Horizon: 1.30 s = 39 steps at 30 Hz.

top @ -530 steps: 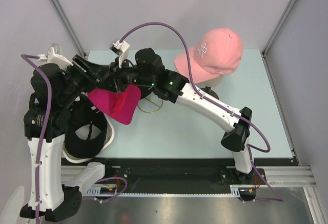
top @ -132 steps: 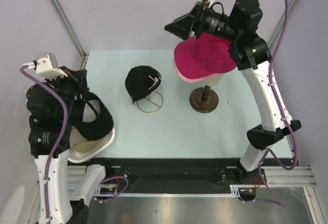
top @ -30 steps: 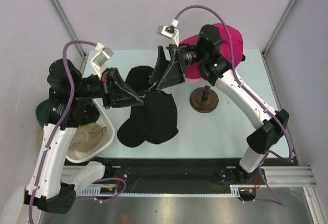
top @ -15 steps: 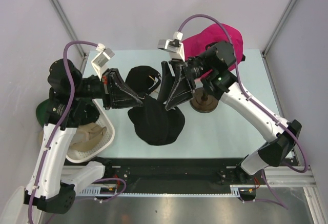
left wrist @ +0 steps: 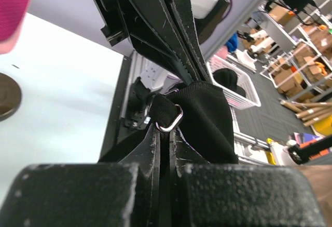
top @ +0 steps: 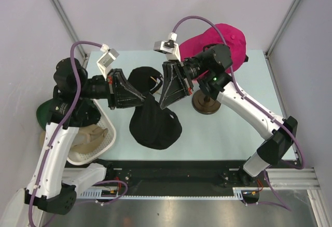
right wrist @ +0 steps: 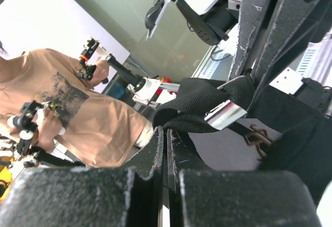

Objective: Stack the hats

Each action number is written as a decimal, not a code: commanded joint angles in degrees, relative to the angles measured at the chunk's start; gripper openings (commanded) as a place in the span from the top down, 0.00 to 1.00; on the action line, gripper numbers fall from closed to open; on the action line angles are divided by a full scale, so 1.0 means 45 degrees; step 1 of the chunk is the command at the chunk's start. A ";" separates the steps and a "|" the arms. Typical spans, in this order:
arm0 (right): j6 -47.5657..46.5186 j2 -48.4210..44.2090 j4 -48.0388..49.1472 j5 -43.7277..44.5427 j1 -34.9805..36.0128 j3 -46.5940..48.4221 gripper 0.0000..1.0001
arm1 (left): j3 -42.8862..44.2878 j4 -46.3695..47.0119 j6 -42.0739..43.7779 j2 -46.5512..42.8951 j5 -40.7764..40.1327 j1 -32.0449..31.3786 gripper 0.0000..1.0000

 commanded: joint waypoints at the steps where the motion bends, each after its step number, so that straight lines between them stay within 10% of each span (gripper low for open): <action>1: 0.0329 -0.0490 0.0715 -0.0011 -0.0558 0.0797 1.00 | 0.0475 0.0098 0.0954 0.0260 -0.1784 0.0081 1.00; 11: -0.4881 -0.0686 -0.6158 0.1492 -0.0834 0.2828 1.00 | 0.0943 0.0919 0.1344 0.0885 -0.2468 0.0257 0.99; 14: -0.6168 -0.0569 -0.7855 0.2215 -0.0931 0.3433 1.00 | 0.0847 0.1152 0.1365 0.0827 -0.2839 0.0257 0.82; 15: -0.6640 -0.0530 -0.8421 0.2449 -0.0951 0.3976 1.00 | 0.0749 0.1328 0.1345 0.0769 -0.3072 0.0257 0.55; 18: -0.7947 -0.0354 -1.0064 0.3328 -0.1087 0.4935 1.00 | 0.0397 0.1797 0.1345 0.0555 -0.3891 0.0315 0.30; 24: -0.8071 -0.0393 -1.0166 0.4482 -0.1887 0.5095 1.00 | 0.0241 0.1506 0.1579 0.0183 -0.4617 0.1638 0.01; 34: -0.6802 0.0347 -0.8194 0.5361 -0.2200 0.5348 1.00 | 0.0122 0.0297 0.2087 -0.0580 -0.7348 0.3558 0.00; 39: -0.6002 0.1110 -0.6888 0.6180 -0.2630 0.6771 1.00 | 0.0943 -0.0682 0.1366 -0.0637 -1.2932 0.4085 0.00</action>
